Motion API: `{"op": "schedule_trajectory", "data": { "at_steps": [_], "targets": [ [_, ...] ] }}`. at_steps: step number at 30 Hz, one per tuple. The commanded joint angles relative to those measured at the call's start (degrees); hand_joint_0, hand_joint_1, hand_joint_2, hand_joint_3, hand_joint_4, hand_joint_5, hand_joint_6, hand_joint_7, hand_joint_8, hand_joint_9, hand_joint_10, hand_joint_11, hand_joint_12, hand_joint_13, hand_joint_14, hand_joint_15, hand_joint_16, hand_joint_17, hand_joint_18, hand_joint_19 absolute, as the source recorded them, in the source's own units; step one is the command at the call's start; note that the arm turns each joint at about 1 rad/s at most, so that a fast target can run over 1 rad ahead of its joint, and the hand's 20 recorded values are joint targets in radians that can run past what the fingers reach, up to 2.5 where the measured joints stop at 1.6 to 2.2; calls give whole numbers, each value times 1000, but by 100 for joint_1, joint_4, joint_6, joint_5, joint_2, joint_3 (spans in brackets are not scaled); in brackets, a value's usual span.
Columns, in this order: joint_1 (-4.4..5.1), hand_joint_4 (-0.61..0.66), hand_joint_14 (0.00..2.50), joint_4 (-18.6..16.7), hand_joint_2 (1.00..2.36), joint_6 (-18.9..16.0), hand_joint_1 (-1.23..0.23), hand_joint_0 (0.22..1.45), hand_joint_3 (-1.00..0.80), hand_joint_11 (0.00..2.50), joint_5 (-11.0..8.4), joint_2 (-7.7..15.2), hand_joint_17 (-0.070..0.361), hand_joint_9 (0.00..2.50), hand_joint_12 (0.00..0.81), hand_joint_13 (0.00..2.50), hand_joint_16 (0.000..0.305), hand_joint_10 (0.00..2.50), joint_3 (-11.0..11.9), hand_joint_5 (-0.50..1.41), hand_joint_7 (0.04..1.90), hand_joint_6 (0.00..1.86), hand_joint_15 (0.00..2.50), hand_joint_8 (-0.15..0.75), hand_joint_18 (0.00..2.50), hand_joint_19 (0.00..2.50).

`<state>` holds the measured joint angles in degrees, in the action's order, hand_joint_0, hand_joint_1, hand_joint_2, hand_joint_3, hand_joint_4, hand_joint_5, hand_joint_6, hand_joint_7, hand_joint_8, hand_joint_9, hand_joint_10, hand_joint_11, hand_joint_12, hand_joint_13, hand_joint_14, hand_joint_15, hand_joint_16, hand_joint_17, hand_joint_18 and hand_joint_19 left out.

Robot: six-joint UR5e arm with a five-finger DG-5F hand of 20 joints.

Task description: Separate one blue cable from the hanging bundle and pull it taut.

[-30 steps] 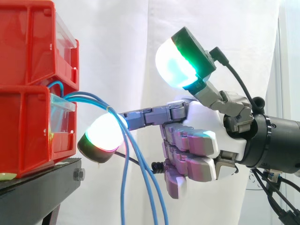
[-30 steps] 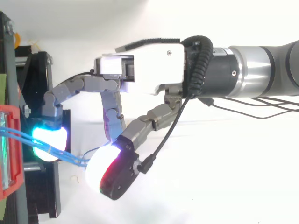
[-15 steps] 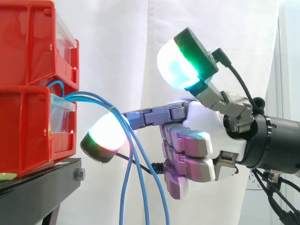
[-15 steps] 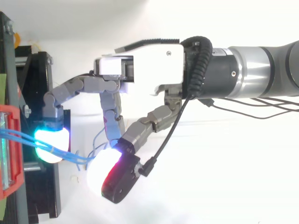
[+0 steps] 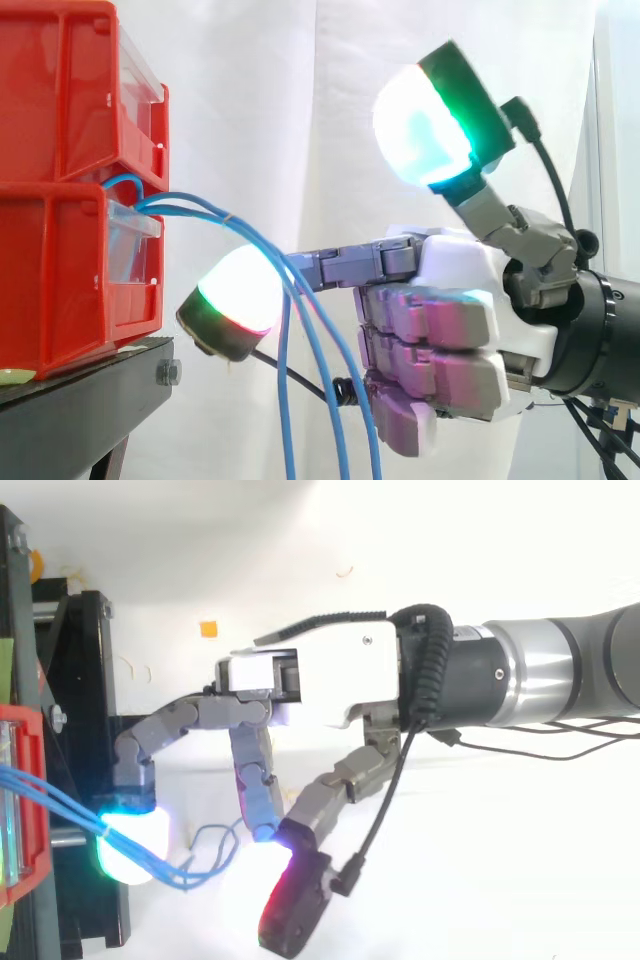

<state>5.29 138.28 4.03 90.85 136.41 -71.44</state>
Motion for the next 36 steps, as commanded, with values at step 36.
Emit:
{"op": "schedule_trajectory", "data": {
  "at_steps": [36],
  "targets": [
    [68, 66, 17, -213, 1000, -209, -442, 594, -500, 251, -32, 9, 142, 2026, 258, 1660, 63, 12, -107, 140, 1216, 505, 425, 89, 1621, 396]
  ]
}}
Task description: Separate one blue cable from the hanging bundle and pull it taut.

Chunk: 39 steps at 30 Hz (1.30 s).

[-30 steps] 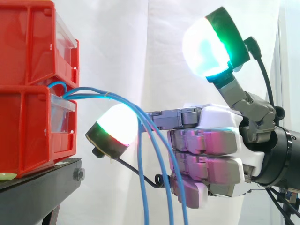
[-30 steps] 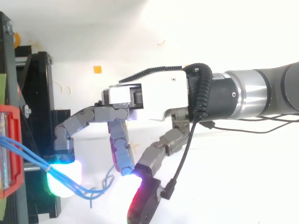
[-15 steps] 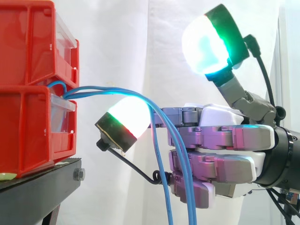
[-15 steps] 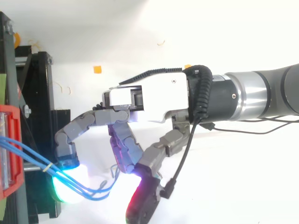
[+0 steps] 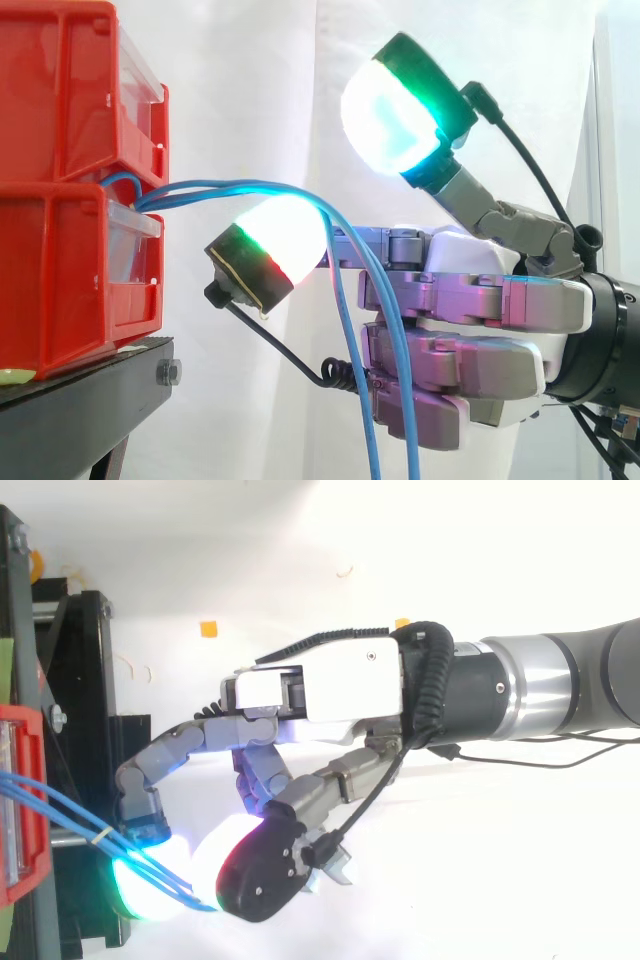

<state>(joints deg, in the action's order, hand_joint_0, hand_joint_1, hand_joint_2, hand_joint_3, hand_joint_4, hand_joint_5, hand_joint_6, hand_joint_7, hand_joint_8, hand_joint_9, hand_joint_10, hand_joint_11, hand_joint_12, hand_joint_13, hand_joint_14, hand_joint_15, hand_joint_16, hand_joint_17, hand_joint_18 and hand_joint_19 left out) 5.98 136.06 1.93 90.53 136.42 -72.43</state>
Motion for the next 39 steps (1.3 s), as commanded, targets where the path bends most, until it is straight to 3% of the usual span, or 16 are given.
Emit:
{"op": "schedule_trajectory", "data": {
  "at_steps": [1, 8, 17, 19, 21, 23, 25, 29, 32, 39],
  "targets": [
    [-9, 70, 17, 8, 1000, 0, -466, 606, -500, 243, 0, 7, 142, 2024, 255, 1643, 63, 11, 1, 140, 1223, 504, 429, 85, 1614, 402],
    [0, 53, 17, 17, 1000, 0, -701, 739, -493, 286, 0, -1, 136, 2006, 274, 1626, 60, 15, -25, 143, 1209, 505, 437, 108, 1600, 439],
    [0, 34, 17, -10, 1007, -9, -747, 755, -424, 322, 9, 7, 136, 2010, 265, 1641, 61, 16, -148, 143, 1211, 505, 454, 114, 1606, 463],
    [0, 43, 18, -10, 1000, -9, -692, 672, -500, 279, 9, -1, 137, 2005, 244, 1636, 61, 13, -148, 142, 1225, 505, 463, 110, 1599, 486],
    [0, 104, 17, -18, 1000, -9, -465, 499, -500, 180, 9, -1, 162, 1971, 267, 1643, 72, 8, -157, 140, 1264, 504, 408, 130, 1651, 429],
    [0, 139, 14, -18, 1000, -9, -351, 453, -491, 104, 9, -1, 181, 1944, 279, 1637, 81, 5, -157, 139, 1272, 504, 375, 153, 1663, 381],
    [0, 125, 16, -18, 1002, -9, -515, 469, -466, 102, 9, -1, 178, 1906, 281, 1575, 79, 5, -157, 138, 1258, 504, 374, 151, 1561, 391],
    [0, 73, 15, -18, 1000, -9, -728, 633, -492, 129, 9, -1, 153, 1907, 252, 1514, 68, 6, -157, 144, 1266, 503, 392, 95, 1408, 448],
    [0, 71, 13, -18, 1010, -9, -770, 740, -389, 107, 0, 7, 129, 1933, 238, 1466, 57, 5, -157, 145, 1247, 504, 338, 49, 1292, 492],
    [0, 96, 13, -18, 1017, -9, -781, 757, -265, 103, -26, -1, 124, 1919, 241, 1424, 55, 5, -157, 144, 1220, 505, 354, 65, 1243, 538]
  ]
}}
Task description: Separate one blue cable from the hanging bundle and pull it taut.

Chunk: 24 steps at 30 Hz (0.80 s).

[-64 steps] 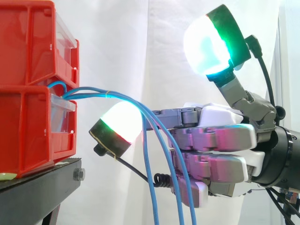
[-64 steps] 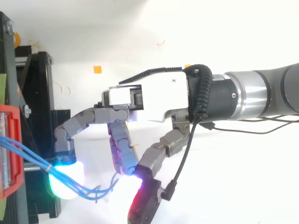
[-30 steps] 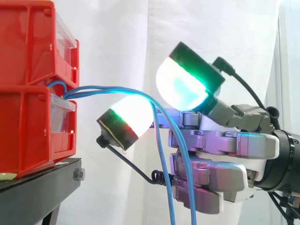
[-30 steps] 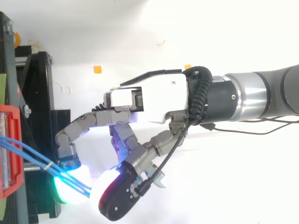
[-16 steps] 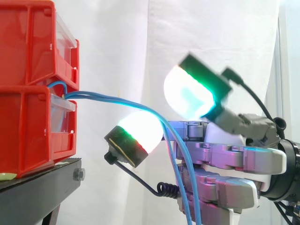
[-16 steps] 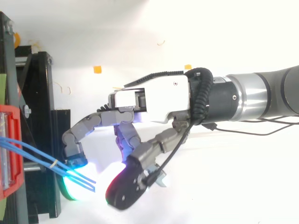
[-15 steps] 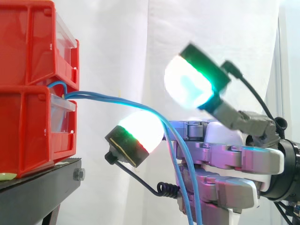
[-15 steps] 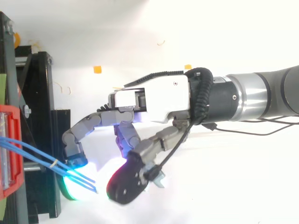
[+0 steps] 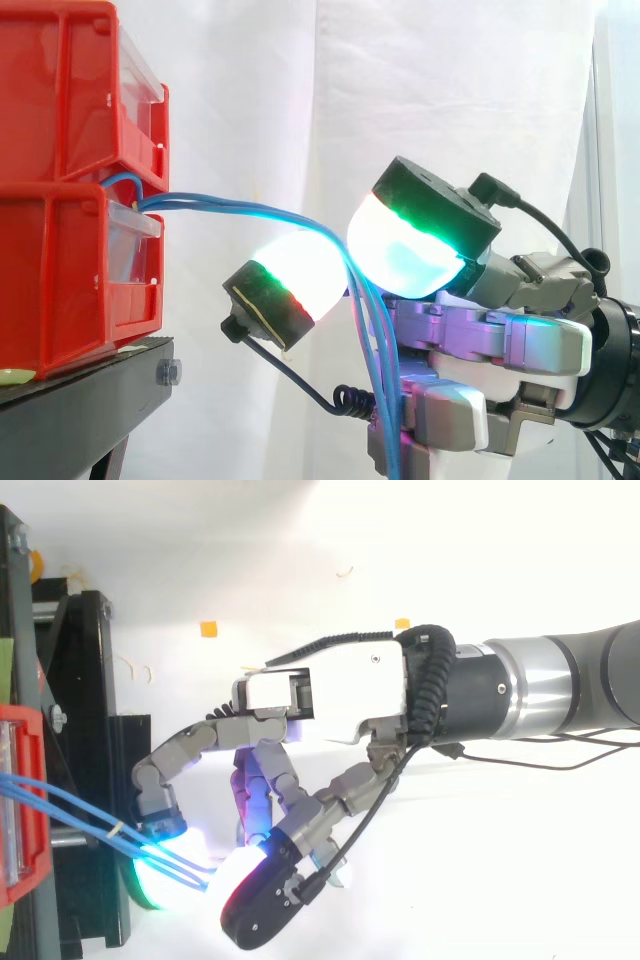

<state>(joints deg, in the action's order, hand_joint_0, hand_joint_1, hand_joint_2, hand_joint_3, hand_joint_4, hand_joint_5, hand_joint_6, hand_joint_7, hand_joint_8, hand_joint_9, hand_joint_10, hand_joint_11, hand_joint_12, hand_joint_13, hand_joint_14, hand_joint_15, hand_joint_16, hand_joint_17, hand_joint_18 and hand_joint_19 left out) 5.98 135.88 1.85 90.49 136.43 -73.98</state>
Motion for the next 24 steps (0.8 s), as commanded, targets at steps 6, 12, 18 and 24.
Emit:
{"op": "schedule_trajectory", "data": {
  "at_steps": [6, 12, 18, 24],
  "targets": [
    [0, 75, 14, 0, 1007, 0, -743, 700, -427, 96, -40, 6, 131, 1895, 236, 1433, 58, 4, -2, 141, 1226, 505, 365, 76, 1271, 520],
    [0, 113, 12, 0, 1000, 0, -451, 432, -500, 12, -40, -3, 179, 1919, 276, 1490, 80, 0, -2, 145, 1259, 505, 320, 131, 1405, 412],
    [0, 103, 13, 0, 1007, 0, -424, 565, -417, 50, -40, 6, 160, 1900, 249, 1428, 71, 0, -2, 143, 1273, 504, 340, 98, 1249, 485],
    [0, 129, 12, 0, 1015, 0, -618, 692, -167, 58, -40, -3, 160, 1994, 259, 1467, 71, 1, -2, 150, 1275, 504, 307, 47, 1323, 450]
  ]
}}
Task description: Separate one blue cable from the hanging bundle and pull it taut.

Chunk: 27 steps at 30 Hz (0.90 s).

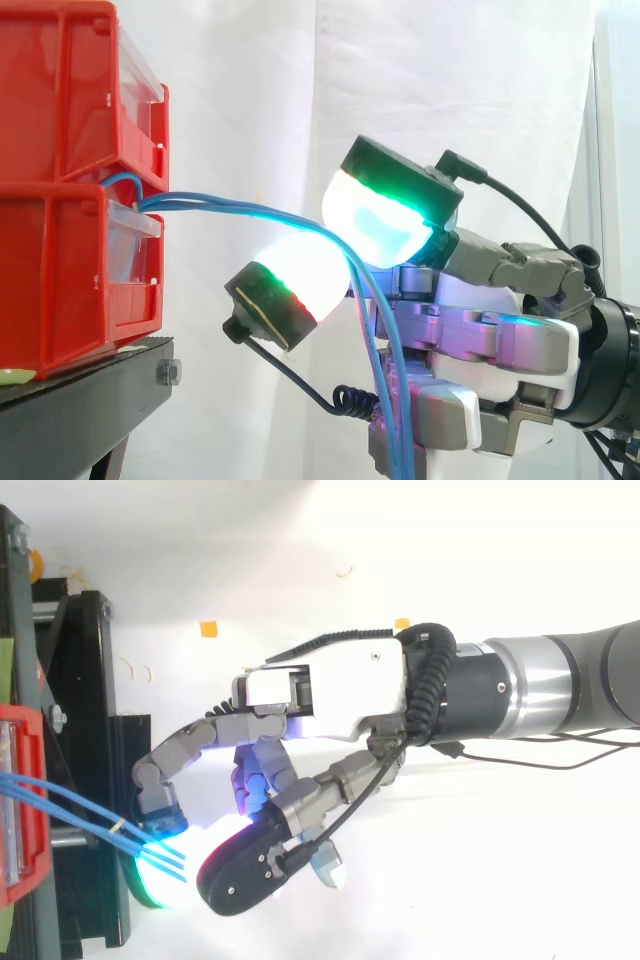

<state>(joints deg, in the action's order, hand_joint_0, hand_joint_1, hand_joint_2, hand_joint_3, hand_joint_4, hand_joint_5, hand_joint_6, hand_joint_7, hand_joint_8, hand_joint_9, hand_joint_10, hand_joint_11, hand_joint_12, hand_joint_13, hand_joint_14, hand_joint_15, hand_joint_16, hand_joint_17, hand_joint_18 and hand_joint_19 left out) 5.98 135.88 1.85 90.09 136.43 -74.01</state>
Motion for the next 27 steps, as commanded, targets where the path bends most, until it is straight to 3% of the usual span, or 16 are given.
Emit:
{"op": "schedule_trajectory", "data": {
  "at_steps": [1, 8, 27],
  "targets": [
    [0, 136, 12, 0, 1015, 0, -637, 704, -146, 58, 0, 7, 158, 1997, 258, 1469, 70, 3, 0, 151, 1276, 504, 317, 46, 1327, 451],
    [9, 136, 13, 0, 1015, 9, -688, 725, -75, 112, -9, -2, 156, 1986, 263, 1480, 69, 5, 0, 153, 1276, 504, 353, 92, 1328, 464],
    [0, 114, 15, 44, 1021, 158, -739, 734, -48, 221, 27, -2, 149, 1949, 258, 1462, 66, 10, -8, 152, 1285, 504, 413, 106, 1282, 484]
  ]
}}
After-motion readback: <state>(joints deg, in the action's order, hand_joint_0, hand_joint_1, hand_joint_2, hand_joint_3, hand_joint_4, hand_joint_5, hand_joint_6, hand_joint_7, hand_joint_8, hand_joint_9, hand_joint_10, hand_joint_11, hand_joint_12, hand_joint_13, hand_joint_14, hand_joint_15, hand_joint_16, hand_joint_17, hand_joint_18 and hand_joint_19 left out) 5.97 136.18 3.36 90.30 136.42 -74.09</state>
